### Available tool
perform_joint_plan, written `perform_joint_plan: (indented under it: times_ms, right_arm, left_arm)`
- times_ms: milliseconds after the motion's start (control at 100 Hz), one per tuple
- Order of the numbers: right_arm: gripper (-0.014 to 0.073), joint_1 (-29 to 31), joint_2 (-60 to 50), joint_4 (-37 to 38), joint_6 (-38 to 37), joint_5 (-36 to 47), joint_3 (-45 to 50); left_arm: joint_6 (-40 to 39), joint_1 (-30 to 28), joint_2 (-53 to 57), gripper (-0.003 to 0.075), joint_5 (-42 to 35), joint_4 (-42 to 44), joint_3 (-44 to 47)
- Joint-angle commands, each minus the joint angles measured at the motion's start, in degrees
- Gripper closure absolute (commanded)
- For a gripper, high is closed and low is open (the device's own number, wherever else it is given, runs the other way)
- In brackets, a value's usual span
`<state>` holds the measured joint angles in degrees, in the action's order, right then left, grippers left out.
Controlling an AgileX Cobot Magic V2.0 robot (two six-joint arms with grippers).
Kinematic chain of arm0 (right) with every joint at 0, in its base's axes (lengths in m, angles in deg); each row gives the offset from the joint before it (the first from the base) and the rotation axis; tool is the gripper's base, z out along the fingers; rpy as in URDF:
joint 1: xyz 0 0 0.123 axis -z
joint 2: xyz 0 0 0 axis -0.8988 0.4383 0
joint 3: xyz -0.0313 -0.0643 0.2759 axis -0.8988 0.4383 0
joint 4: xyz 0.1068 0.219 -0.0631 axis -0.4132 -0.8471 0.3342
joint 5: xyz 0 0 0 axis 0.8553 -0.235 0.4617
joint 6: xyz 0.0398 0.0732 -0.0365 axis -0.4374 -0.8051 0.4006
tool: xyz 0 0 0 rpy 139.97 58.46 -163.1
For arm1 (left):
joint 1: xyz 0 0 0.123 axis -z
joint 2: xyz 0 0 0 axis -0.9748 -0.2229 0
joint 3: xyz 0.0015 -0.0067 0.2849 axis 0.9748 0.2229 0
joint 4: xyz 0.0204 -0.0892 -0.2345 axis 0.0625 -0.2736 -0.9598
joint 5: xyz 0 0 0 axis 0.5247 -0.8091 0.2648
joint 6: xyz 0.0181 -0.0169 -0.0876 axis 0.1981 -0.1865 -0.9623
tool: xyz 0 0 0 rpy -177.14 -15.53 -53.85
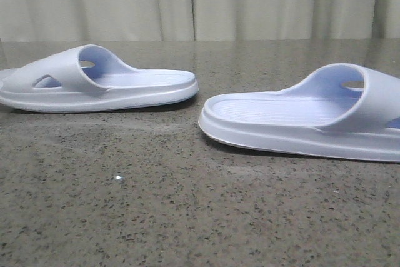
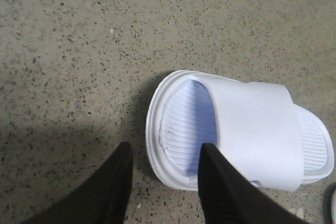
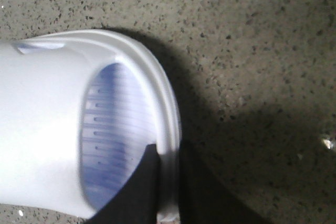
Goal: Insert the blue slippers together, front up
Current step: 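Close both grippers on the heel rims of the slippers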
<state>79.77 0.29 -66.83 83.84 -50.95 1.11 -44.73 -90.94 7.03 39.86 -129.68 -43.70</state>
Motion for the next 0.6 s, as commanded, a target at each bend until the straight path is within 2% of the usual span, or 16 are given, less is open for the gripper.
perform_joint_plan:
  times_ms: [0, 590]
  right_arm:
    - [0.0699, 0.41, -0.67, -1.79, 0.83, 2.08, -1.45]
    - [0.0701, 0.41, -0.67, -1.79, 0.83, 2.67, -1.45]
  left_arm:
    - [4.68, -0.76, -2.07, 0.0463, 3.7, -5.57, -2.4]
    - [7.49, 0.44, -14.52, 0.0461, 9.04, -6.98, -10.31]
